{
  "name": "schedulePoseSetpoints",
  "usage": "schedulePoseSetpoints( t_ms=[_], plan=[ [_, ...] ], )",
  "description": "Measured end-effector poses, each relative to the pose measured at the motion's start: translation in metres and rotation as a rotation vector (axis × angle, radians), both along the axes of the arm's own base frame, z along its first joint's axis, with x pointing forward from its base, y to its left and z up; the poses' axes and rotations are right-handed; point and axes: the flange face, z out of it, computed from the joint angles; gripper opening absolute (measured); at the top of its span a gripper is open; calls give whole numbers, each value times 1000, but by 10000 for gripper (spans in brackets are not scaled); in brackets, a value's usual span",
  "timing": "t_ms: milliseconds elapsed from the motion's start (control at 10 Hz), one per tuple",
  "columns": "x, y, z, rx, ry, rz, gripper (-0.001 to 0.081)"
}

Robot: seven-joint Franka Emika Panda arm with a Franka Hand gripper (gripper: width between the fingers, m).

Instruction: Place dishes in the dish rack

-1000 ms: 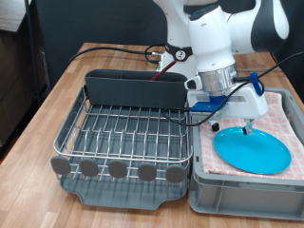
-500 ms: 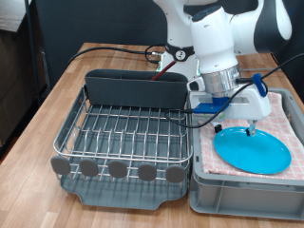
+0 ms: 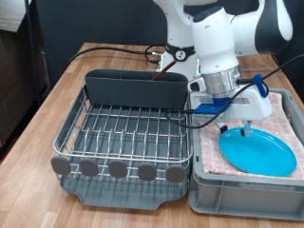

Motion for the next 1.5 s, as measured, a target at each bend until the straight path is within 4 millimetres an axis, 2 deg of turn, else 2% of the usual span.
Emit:
schedulePoseSetpoints(
  t_ms=[100, 200, 300, 400, 500, 1000, 1500],
  plan=[
    [0, 0, 0, 0, 0, -2, 449],
    [0, 0, 0, 0, 1, -3, 265],
    [0, 0, 0, 1, 1, -5, 265],
    [0, 0, 0, 1, 1, -6, 94],
    [0, 0, 0, 0, 3, -10, 41],
    [3, -2, 6, -50, 36, -46, 41],
    [1, -12, 32, -123, 75, -90, 35]
  ],
)
